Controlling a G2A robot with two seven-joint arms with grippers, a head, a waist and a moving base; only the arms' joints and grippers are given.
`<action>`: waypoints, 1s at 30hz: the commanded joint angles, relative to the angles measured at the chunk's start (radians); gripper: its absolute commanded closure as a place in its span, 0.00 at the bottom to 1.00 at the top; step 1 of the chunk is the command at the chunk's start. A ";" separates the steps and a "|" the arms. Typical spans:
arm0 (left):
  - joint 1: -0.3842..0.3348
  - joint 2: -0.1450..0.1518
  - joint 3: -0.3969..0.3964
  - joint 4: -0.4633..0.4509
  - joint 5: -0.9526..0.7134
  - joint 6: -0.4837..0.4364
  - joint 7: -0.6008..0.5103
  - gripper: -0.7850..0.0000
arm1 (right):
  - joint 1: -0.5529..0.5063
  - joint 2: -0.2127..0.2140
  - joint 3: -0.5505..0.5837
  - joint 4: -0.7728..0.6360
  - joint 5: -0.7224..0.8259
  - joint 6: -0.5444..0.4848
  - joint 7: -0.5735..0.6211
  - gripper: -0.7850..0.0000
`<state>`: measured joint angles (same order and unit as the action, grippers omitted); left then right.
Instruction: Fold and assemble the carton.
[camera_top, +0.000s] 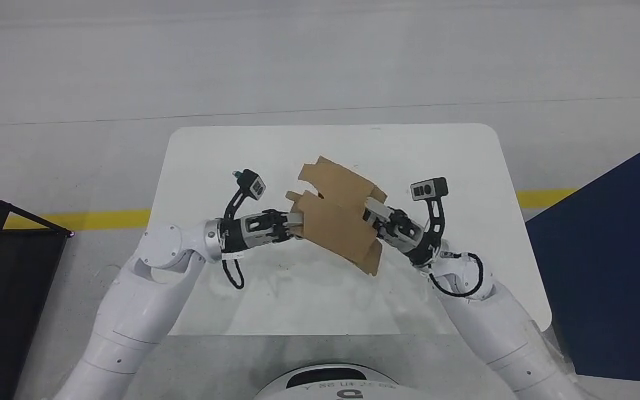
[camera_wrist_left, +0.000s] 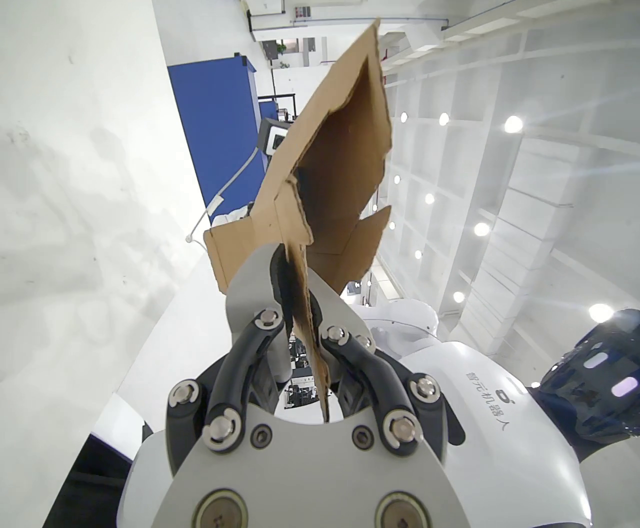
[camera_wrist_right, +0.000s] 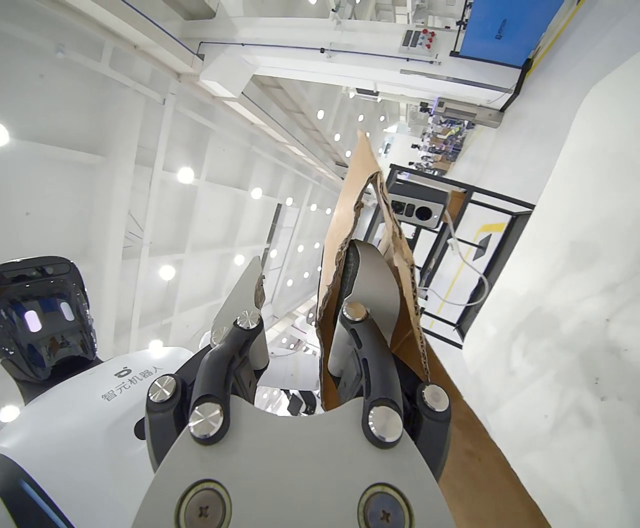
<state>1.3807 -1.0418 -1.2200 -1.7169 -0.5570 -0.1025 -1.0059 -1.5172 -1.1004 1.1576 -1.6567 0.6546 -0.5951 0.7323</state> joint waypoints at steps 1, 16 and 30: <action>-0.002 0.000 0.000 0.006 0.015 -0.007 0.006 1.00 | 0.002 -0.001 -0.003 0.000 -0.004 0.001 0.004 0.58; -0.020 0.006 -0.008 0.036 0.204 -0.062 0.070 1.00 | 0.006 -0.001 -0.006 -0.006 -0.024 0.020 0.117 0.90; 0.022 0.009 -0.086 0.048 0.013 -0.016 0.075 0.00 | -0.012 -0.011 0.059 -0.024 -0.386 -0.152 -0.153 1.00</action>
<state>1.3912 -1.0337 -1.3076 -1.6623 -0.5538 -0.1240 -0.9255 -1.5285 -1.1103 1.2104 -1.6802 0.3353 -0.7336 0.6183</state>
